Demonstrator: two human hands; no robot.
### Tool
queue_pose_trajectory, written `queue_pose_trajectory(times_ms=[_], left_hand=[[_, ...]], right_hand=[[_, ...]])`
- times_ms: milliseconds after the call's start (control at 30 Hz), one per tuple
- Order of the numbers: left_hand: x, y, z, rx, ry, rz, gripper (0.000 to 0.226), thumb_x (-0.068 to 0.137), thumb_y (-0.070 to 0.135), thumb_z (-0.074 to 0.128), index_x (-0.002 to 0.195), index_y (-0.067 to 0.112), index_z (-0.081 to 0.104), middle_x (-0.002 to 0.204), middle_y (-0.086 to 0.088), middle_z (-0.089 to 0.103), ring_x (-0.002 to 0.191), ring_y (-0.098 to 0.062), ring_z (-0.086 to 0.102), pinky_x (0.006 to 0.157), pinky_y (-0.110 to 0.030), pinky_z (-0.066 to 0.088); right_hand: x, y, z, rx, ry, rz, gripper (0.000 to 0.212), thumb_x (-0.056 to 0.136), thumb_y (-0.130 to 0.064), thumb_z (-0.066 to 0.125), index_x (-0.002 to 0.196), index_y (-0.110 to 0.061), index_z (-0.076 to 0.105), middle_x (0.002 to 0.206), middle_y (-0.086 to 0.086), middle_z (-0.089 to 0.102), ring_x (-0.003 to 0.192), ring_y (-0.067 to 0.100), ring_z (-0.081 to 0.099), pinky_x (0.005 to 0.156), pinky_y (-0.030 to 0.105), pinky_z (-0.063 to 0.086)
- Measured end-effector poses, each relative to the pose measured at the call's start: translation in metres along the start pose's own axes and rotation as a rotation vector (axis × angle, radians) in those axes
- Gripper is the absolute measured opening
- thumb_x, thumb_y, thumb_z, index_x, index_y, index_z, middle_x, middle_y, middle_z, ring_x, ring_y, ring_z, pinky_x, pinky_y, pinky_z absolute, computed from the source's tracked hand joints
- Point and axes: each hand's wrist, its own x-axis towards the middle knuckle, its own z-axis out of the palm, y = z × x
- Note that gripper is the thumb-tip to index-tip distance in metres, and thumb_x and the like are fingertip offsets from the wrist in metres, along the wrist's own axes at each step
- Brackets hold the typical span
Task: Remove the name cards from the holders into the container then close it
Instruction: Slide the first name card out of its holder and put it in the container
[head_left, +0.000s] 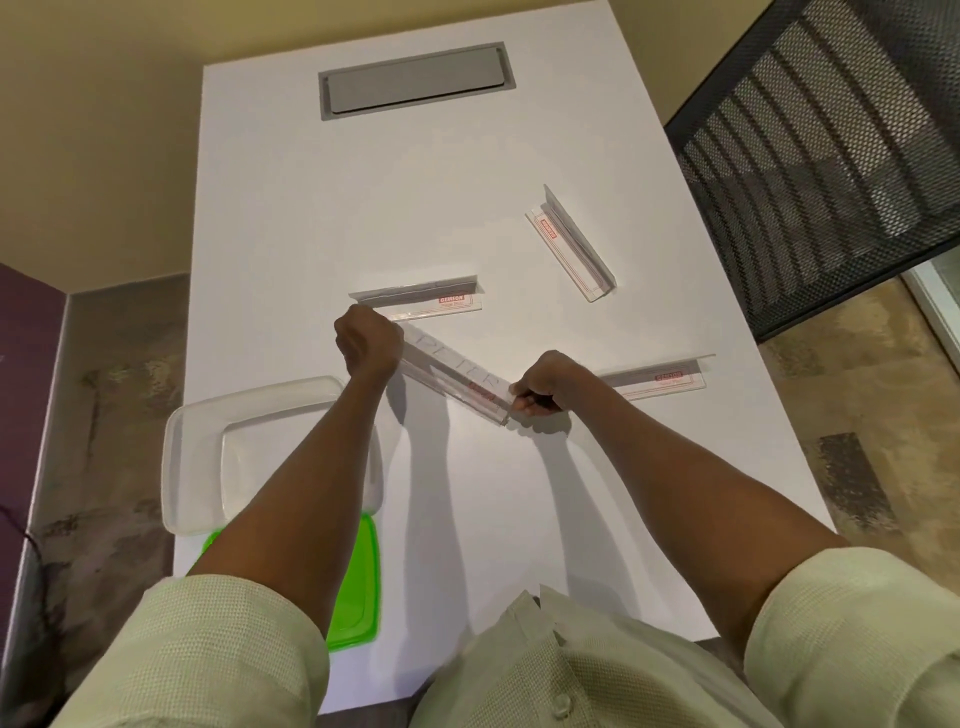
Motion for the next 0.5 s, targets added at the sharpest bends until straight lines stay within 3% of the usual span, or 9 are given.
queue_pose_trajectory(times_ms=[67,167,233,367,433,500], left_hand=[[0.003,0.007,-0.008,-0.063,0.016,-0.025,0.017,0.088,0.008,0.049,0.074,0.016,0.047,0.069,-0.003,0.042,0.08,-0.028,0.042,0.074,-0.03,0.038],[0.009,0.013,-0.016,-0.092,0.036,-0.034,0.004,0.09,0.011,0.049,0.089,0.014,0.051,0.089,-0.01,0.049,0.081,-0.027,0.043,0.074,-0.03,0.038],[0.008,0.013,-0.018,-0.133,0.03,-0.047,0.003,0.09,0.014,0.05,0.088,0.015,0.051,0.09,-0.01,0.051,0.08,-0.025,0.044,0.074,-0.028,0.039],[0.007,0.015,-0.018,-0.262,0.028,-0.107,0.009,0.092,0.014,0.051,0.083,0.016,0.052,0.087,-0.01,0.052,0.078,-0.024,0.046,0.069,-0.024,0.042],[0.004,0.016,-0.016,-0.405,0.023,-0.138,0.016,0.091,0.004,0.047,0.082,0.01,0.059,0.081,-0.012,0.054,0.073,-0.024,0.05,0.058,-0.018,0.043],[-0.001,0.015,-0.013,-0.462,0.062,-0.145,0.021,0.088,0.003,0.05,0.082,0.0,0.07,0.073,-0.013,0.065,0.068,-0.026,0.062,0.06,-0.026,0.052]], right_hand=[[0.0,-0.013,-0.006,-0.012,0.029,-0.048,0.019,0.096,-0.001,0.053,0.078,-0.001,0.055,0.032,0.004,0.055,0.022,0.011,0.048,0.035,0.017,0.045],[0.001,-0.03,-0.018,-0.013,0.096,-0.118,0.008,0.096,0.004,0.048,0.096,-0.001,0.054,0.032,0.002,0.055,0.024,0.01,0.05,0.038,0.019,0.046],[0.001,-0.039,-0.025,-0.026,0.132,-0.159,0.008,0.095,0.004,0.051,0.092,0.0,0.056,0.036,0.004,0.058,0.026,0.01,0.051,0.042,0.022,0.047],[0.0,-0.051,-0.04,-0.095,0.21,-0.249,0.024,0.089,-0.001,0.063,0.065,0.001,0.058,0.058,0.012,0.062,0.033,0.014,0.05,0.039,0.021,0.047],[0.0,-0.053,-0.045,-0.135,0.258,-0.297,0.022,0.085,0.0,0.066,0.064,0.001,0.061,0.062,0.014,0.064,0.041,0.018,0.052,0.042,0.022,0.046],[-0.001,-0.055,-0.05,-0.185,0.343,-0.361,0.01,0.079,0.0,0.067,0.071,0.006,0.065,0.07,0.019,0.068,0.053,0.025,0.058,0.055,0.03,0.05]])
